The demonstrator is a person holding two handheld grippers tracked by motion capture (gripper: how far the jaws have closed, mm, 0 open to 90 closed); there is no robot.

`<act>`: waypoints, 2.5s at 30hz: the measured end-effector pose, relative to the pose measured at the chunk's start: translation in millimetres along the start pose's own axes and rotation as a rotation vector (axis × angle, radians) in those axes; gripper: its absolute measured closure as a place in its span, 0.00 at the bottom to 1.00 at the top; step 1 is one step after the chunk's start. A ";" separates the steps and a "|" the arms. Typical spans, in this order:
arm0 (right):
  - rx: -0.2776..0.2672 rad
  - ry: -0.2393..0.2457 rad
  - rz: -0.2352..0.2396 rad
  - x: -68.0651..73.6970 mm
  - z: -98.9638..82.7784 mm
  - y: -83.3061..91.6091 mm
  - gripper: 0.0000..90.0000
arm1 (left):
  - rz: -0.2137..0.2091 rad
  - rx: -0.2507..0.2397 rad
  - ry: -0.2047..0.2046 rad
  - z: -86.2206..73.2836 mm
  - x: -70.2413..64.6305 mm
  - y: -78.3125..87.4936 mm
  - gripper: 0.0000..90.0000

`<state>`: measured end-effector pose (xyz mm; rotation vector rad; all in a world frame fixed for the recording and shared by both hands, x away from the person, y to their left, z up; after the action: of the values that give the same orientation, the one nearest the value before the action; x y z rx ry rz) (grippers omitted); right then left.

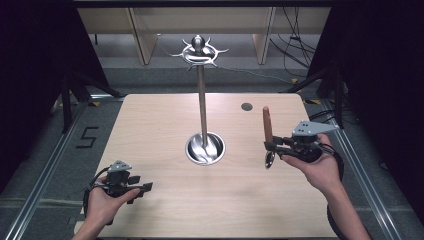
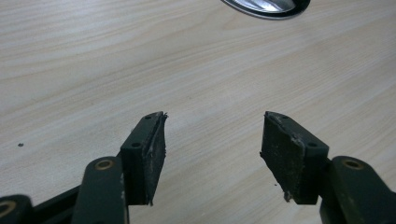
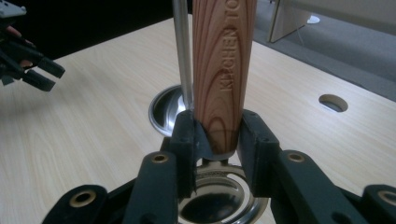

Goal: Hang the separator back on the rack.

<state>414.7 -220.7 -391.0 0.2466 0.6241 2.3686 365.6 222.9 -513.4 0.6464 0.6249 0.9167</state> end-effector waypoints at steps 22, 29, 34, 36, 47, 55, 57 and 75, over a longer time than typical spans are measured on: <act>-0.126 -0.050 -0.052 8.6 33.1 -7.1 0.78 | -0.009 -0.005 -0.004 0.4 0.1 -0.1 0.44; -0.115 -0.051 -0.057 10.9 38.7 -6.5 0.78 | -0.003 -0.014 0.005 0.3 0.4 -0.4 0.44; -0.125 -0.053 -0.077 13.8 43.3 -6.8 0.78 | -0.002 -0.031 0.026 1.3 -0.3 -1.8 0.44; -0.132 -0.033 -0.085 13.3 45.4 -8.0 0.78 | -0.003 -0.031 0.025 1.5 -0.1 -1.5 0.44; -0.136 -0.050 -0.111 20.1 55.8 -8.4 0.78 | -0.009 -0.003 -0.009 0.3 1.8 1.2 0.44; -0.147 -0.049 -0.106 24.2 64.3 -11.4 0.78 | -0.011 -0.007 -0.002 0.4 1.6 1.2 0.44; -0.141 -0.035 -0.108 24.8 67.1 -12.8 0.78 | -0.001 -0.035 0.025 1.7 0.6 -0.6 0.44; -0.143 -0.026 -0.098 28.9 76.9 -19.6 0.78 | -0.007 -0.011 -0.002 0.9 0.4 -0.2 0.44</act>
<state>429.2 -160.3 -333.6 0.1794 0.4416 2.2998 366.6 223.0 -513.0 0.6347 0.6195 0.9125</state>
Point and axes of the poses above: each handheld gripper's, and its own axes: y roughly backward along the jaws, z roughly out of its top, x roughly to its left, the point moved 6 cm from there along -y, roughly forward along the jaws, and after that the axes turned 2 degrees about y, right-handed, at the moved point
